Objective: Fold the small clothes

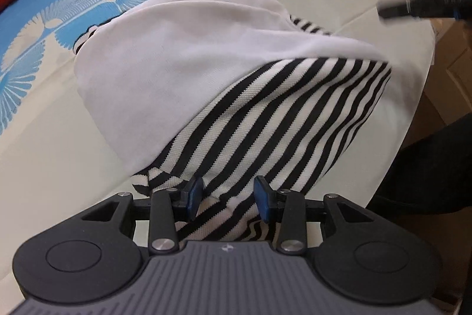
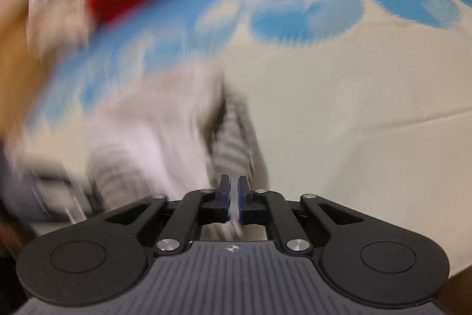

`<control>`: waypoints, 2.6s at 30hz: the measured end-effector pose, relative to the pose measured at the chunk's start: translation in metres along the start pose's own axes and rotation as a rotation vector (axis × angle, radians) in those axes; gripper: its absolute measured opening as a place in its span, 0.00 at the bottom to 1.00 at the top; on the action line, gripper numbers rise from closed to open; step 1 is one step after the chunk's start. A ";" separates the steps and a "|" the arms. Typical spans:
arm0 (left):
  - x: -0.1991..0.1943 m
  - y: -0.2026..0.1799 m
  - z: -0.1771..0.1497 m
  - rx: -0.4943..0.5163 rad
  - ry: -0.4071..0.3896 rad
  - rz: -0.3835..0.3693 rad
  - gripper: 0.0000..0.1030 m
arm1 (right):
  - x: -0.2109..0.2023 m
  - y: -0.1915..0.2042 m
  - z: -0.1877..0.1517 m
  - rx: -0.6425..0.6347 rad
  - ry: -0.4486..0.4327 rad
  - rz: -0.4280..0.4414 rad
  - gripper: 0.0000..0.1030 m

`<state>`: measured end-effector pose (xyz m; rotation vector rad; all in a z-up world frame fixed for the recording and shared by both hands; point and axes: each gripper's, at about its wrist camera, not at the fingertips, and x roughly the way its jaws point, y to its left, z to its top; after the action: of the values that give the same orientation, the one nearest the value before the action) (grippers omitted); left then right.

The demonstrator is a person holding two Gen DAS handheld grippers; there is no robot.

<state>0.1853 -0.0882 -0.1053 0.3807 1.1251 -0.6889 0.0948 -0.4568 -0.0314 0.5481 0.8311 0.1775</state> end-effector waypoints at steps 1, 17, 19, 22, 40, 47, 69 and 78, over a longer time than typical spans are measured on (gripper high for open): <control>-0.001 0.003 0.000 -0.011 0.002 -0.011 0.42 | 0.000 -0.005 0.004 0.056 -0.037 0.017 0.24; -0.034 0.066 0.000 -0.257 -0.073 -0.082 0.42 | 0.155 0.024 0.041 0.257 0.083 -0.064 0.30; -0.036 0.067 0.001 -0.257 -0.086 -0.088 0.42 | 0.146 0.030 0.044 0.282 -0.030 -0.035 0.05; -0.042 0.067 0.003 -0.268 -0.144 -0.089 0.42 | 0.111 0.061 0.051 0.150 -0.306 0.043 0.05; -0.009 0.050 0.004 -0.188 -0.022 -0.035 0.46 | 0.098 0.031 0.018 0.017 0.078 -0.057 0.49; -0.011 0.048 0.008 -0.206 -0.041 -0.011 0.46 | 0.112 0.011 -0.003 0.065 0.235 -0.044 0.48; -0.002 0.036 0.004 -0.139 -0.002 -0.019 0.52 | 0.067 0.010 0.007 0.005 0.033 -0.068 0.13; -0.024 0.056 0.007 -0.245 -0.107 -0.068 0.51 | 0.109 0.055 -0.040 -0.421 0.336 -0.116 0.05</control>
<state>0.2221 -0.0439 -0.0838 0.0965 1.1095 -0.6150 0.1414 -0.3560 -0.0949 0.0721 1.1130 0.3343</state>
